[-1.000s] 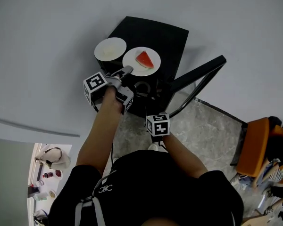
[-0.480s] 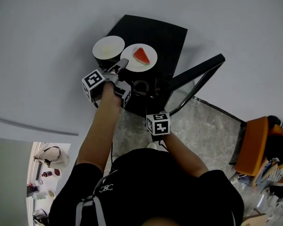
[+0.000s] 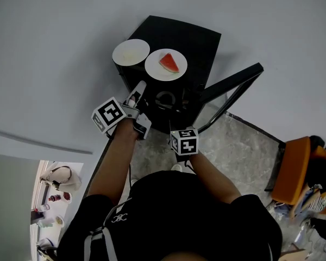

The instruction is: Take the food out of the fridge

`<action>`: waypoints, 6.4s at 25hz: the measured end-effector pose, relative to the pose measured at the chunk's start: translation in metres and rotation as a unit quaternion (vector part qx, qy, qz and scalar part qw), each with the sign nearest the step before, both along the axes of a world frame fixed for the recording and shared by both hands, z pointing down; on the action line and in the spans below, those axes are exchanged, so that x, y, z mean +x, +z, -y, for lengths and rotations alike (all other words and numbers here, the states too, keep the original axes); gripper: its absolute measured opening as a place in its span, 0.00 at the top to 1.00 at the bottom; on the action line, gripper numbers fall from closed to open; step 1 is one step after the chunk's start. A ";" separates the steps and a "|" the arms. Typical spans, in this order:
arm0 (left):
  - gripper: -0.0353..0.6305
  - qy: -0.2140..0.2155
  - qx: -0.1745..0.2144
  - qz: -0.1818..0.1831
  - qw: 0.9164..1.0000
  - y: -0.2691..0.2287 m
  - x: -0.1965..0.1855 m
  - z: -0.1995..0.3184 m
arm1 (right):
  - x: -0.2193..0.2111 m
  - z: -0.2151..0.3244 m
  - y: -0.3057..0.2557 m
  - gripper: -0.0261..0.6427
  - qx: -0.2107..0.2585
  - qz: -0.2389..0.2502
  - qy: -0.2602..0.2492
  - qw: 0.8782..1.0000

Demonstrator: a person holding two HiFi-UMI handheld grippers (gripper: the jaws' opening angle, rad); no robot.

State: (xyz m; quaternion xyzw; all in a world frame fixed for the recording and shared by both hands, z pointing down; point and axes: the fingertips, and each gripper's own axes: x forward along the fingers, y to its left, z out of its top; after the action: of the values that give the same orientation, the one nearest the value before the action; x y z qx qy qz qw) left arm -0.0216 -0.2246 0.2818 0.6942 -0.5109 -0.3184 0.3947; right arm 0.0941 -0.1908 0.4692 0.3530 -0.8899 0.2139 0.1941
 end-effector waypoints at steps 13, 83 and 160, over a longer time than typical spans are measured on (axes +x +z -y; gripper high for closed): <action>0.95 -0.009 0.006 0.432 0.902 0.045 0.025 -0.066 | -0.029 -0.013 -0.087 0.97 0.083 0.066 0.002 0.994; 0.94 0.089 -0.155 0.312 0.933 0.493 -0.099 -0.128 | -0.145 0.159 0.422 0.71 0.189 -0.531 -0.149 0.812; 0.95 0.145 -0.049 0.410 0.899 0.122 -0.084 -0.201 | -0.114 -0.147 -0.095 0.95 0.428 -0.488 -0.165 0.743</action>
State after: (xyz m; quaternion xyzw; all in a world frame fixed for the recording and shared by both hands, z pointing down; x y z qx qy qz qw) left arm -0.1054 -0.0232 0.4036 0.8096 -0.5361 0.0809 0.2252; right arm -0.0201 -0.0437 0.3737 0.3025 -0.7163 -0.4259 0.4626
